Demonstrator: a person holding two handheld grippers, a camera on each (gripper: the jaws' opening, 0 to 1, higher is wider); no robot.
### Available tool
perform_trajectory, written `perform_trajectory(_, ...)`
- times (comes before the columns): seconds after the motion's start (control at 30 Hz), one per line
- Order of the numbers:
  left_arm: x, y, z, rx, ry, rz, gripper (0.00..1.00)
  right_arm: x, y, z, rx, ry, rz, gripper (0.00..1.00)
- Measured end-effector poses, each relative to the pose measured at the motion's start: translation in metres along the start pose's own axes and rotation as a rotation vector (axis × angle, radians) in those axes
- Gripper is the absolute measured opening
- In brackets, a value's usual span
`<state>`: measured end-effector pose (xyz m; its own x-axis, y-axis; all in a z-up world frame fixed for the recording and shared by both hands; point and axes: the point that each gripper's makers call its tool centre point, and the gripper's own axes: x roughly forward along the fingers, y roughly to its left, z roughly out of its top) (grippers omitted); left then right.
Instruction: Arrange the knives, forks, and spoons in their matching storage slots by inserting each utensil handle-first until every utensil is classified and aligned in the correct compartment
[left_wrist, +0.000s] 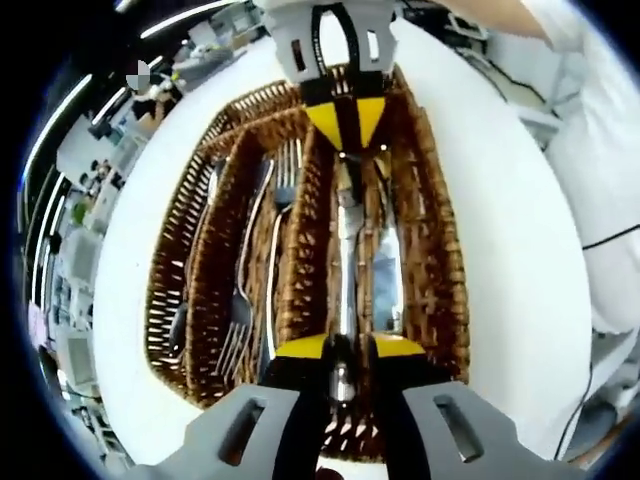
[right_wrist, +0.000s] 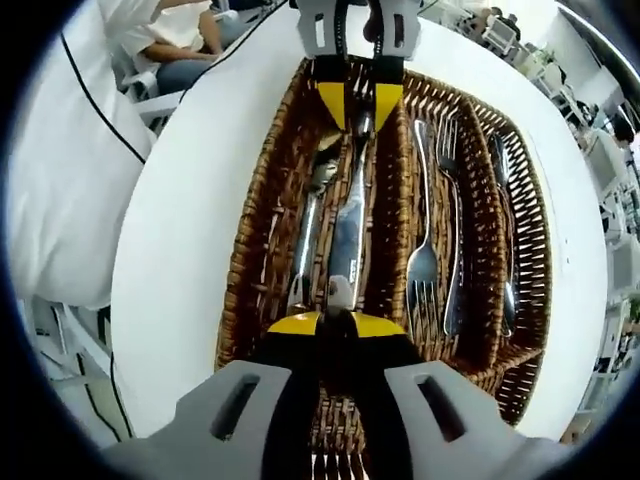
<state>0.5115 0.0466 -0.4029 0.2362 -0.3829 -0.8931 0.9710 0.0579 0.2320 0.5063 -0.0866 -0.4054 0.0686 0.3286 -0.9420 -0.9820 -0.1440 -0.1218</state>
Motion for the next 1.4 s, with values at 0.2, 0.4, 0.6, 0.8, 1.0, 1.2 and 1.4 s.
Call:
perform_trajectory(0.2, 0.002, 0.002, -0.003, 0.024, 0.025, 0.016, 0.11, 0.005, 0.002, 0.000, -0.014, -0.009, -0.019, 0.09)
perform_trajectory(0.4, 0.002, 0.004, -0.004, 0.010, 0.024, 0.022, 0.10, 0.005, -0.002, 0.001, -0.016, -0.018, -0.051, 0.08)
perform_trajectory(0.6, 0.002, 0.004, -0.004, 0.006, 0.021, 0.035, 0.10, 0.004, -0.002, 0.000, -0.008, -0.015, -0.055, 0.09)
perform_trajectory(0.8, 0.001, 0.006, -0.004, 0.006, 0.023, 0.042, 0.10, 0.000, -0.002, 0.001, 0.011, -0.032, -0.053, 0.11)
perform_trajectory(1.0, 0.000, 0.008, -0.005, 0.011, 0.028, 0.064, 0.10, -0.003, -0.004, 0.001, 0.018, -0.038, -0.071, 0.12)
perform_trajectory(1.2, 0.000, 0.010, -0.006, 0.017, 0.030, 0.096, 0.11, -0.005, -0.006, 0.001, 0.028, -0.042, -0.081, 0.12)
perform_trajectory(1.4, -0.001, 0.010, -0.006, 0.017, 0.028, 0.116, 0.11, -0.008, -0.005, 0.001, 0.041, -0.050, -0.091, 0.12)
